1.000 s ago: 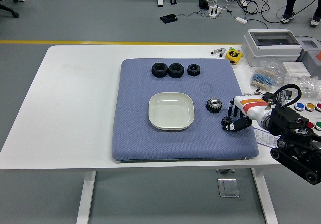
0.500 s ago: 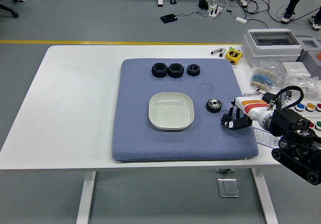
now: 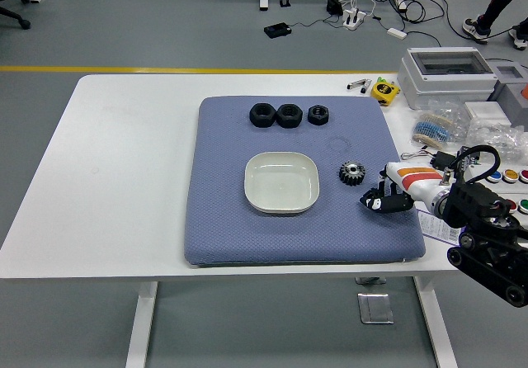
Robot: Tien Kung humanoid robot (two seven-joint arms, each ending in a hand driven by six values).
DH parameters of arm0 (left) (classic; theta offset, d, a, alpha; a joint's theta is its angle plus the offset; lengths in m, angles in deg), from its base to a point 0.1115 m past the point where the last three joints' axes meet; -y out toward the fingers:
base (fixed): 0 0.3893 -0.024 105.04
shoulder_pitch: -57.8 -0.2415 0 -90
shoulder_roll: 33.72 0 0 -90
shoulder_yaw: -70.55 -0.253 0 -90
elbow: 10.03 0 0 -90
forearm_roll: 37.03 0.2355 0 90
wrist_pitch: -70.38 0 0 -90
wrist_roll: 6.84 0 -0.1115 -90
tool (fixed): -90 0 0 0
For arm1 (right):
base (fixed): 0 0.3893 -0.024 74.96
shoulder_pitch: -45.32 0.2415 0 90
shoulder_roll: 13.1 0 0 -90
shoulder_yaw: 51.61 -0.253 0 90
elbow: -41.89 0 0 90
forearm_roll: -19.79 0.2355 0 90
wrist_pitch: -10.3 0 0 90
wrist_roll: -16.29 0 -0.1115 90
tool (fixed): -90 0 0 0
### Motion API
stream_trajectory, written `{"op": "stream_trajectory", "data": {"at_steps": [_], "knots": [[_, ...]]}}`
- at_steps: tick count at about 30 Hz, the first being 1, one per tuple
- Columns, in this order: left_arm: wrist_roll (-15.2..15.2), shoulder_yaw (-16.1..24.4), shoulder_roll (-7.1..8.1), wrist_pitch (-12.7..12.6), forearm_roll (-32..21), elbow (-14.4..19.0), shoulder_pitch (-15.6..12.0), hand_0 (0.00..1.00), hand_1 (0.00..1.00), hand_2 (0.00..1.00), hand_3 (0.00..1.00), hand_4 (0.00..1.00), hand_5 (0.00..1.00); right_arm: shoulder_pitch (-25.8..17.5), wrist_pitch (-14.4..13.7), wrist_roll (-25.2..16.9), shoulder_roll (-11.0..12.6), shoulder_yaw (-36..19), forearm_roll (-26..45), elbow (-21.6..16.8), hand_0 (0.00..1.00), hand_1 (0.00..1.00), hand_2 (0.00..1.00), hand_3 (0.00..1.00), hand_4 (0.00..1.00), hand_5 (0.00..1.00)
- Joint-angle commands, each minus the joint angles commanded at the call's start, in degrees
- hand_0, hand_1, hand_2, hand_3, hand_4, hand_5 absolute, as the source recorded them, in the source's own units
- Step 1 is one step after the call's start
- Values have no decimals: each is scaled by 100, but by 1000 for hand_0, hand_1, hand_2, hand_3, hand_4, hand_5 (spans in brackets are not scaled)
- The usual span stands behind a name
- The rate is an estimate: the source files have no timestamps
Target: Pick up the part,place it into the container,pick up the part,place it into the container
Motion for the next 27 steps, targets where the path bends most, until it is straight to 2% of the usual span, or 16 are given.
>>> {"op": "stream_trajectory", "data": {"at_steps": [14,19,27], "knots": [[21,53,2,-8,78,-5,-41,619,590,674,596,582,578,-54,-120,-66,-5,-125,-17,-256,39,95,209,299,789,613],[31,75,0,-11,108,-4,-57,619,590,674,596,582,578,-93,-272,-89,-210,-239,-15,-271,39,95,209,299,789,613],[25,59,9,-16,90,-2,-45,618,587,667,596,582,578,-42,-863,-243,-711,-235,86,-314,41,95,204,299,801,622]]}}
